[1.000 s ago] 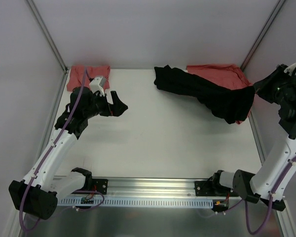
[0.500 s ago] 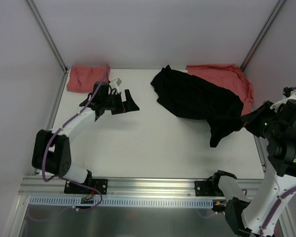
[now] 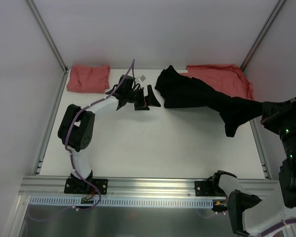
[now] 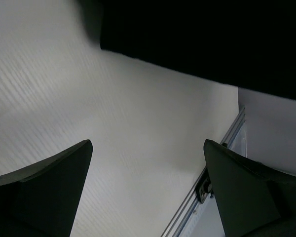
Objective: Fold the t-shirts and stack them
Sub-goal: Move the tshirt to the center of the board
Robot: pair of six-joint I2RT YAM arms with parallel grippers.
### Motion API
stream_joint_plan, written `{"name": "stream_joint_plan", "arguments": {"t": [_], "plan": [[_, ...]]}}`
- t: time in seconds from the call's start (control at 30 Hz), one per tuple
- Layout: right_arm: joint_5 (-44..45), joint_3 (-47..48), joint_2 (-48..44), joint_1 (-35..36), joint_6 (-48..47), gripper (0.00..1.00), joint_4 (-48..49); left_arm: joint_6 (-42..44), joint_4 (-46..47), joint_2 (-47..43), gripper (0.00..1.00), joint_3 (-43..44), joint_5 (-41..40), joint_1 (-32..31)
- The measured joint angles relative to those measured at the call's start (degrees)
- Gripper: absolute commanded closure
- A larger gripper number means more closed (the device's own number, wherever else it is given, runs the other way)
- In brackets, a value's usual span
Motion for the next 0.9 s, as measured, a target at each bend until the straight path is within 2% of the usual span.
{"name": "stream_joint_plan", "arguments": {"t": [0.1, 0.23, 0.37, 0.4, 0.43, 0.53, 0.7, 0.9], "plan": [[2.5, 1.1, -3.0, 0.1, -0.2, 0.99, 0.2, 0.0, 0.0, 1.5, 0.01, 3.5, 0.0, 0.0], [5.3, -3.2, -7.8, 0.3, -0.1, 0.99, -0.4, -1.0, 0.3, 3.3, 0.01, 5.5, 0.0, 0.0], [5.9, -4.8, -8.1, 0.4, 0.0, 1.0, -1.4, -2.4, 0.5, 6.1, 0.01, 7.1, 0.0, 0.1], [5.9, -5.0, -7.8, 0.4, -0.2, 0.94, -1.2, -2.6, 0.5, 6.8, 0.01, 7.4, 0.0, 0.1], [5.9, -5.3, -7.7, 0.4, -0.3, 0.76, -1.1, -2.8, 0.5, 7.3, 0.01, 7.7, 0.0, 0.1], [5.9, -12.2, -9.2, 0.5, -1.1, 0.01, 0.6, -3.0, 0.1, 8.6, 0.01, 9.1, 0.0, 0.1], [7.6, -29.3, -13.9, 0.6, -1.3, 0.01, 1.6, -2.9, -0.2, 9.0, 0.01, 11.8, 0.0, 0.1], [10.7, -37.5, -13.3, 0.7, -0.9, 0.01, 10.3, -2.5, -1.6, 9.0, 0.01, 12.6, -0.3, 0.1]]}}
